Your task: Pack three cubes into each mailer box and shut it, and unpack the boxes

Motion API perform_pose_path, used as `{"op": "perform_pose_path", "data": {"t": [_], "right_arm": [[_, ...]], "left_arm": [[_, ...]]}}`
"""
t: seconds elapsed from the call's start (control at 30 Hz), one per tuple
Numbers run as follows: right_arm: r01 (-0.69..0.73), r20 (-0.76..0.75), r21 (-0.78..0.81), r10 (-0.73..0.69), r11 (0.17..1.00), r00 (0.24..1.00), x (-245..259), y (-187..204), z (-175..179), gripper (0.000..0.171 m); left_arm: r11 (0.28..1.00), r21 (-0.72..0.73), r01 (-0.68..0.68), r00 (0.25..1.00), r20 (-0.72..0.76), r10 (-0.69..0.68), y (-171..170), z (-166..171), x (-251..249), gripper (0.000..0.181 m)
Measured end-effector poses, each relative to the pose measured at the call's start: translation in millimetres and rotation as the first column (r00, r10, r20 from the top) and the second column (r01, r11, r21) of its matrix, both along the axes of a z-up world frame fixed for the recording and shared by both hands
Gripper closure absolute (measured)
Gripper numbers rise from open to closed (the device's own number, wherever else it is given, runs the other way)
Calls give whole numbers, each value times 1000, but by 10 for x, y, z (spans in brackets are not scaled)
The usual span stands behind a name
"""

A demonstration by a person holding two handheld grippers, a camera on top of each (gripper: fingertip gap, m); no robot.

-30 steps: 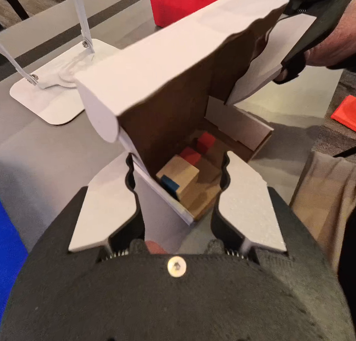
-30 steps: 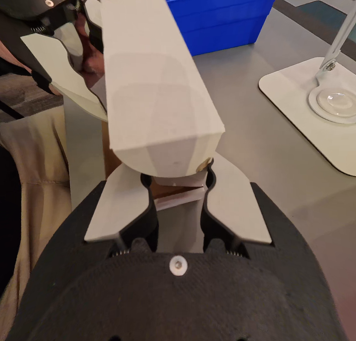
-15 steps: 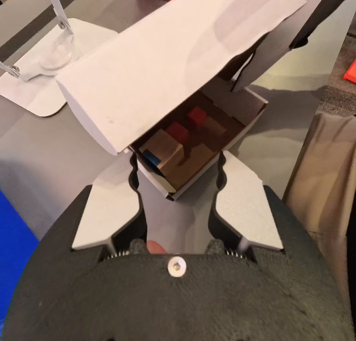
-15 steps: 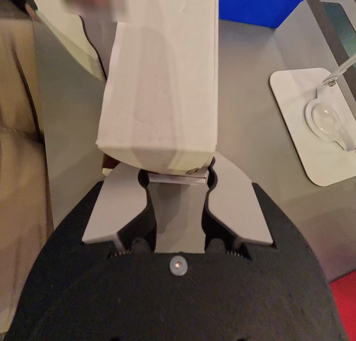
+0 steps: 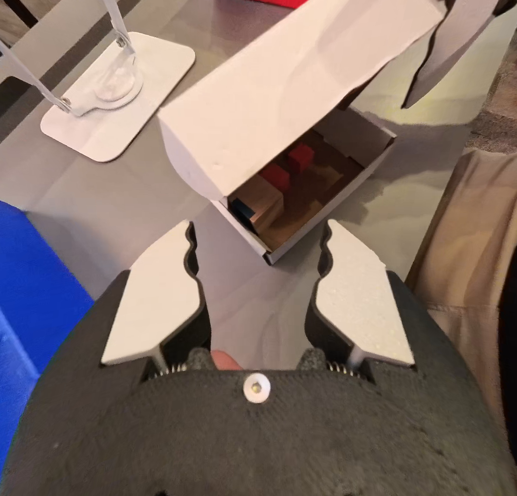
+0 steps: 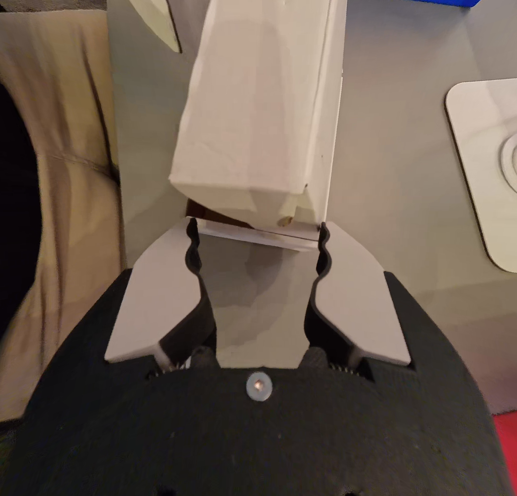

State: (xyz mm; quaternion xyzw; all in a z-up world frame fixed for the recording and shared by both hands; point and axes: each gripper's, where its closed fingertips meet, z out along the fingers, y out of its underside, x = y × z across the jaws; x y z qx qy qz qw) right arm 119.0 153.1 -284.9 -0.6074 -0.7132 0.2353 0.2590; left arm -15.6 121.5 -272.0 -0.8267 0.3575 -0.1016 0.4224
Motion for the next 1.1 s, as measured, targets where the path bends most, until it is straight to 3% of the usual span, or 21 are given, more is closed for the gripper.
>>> {"op": "perform_pose_path", "data": {"t": [0.17,0.27,0.47,0.8,1.1], "right_arm": [[27,-42,15,-27,1000,999,-36,-69,244,87],[26,-67,33,-23,999,997,-109,-144,345,87],[24,26,156,-28,987,999,-114,-169,235,90],[-29,100,196,10,980,995,-133,-292,37,95],[-48,168,206,13,977,986,-129,-313,-131,92]], "left_arm": [[989,139,49,997,-59,-41,85,484,-20,97],[975,174,135,981,-163,-106,94,579,62,94],[959,121,257,924,-321,-207,77,406,221,98],[946,109,306,833,-511,-211,11,102,165,103],[950,53,306,839,-488,-243,-78,-142,215,107]]}}
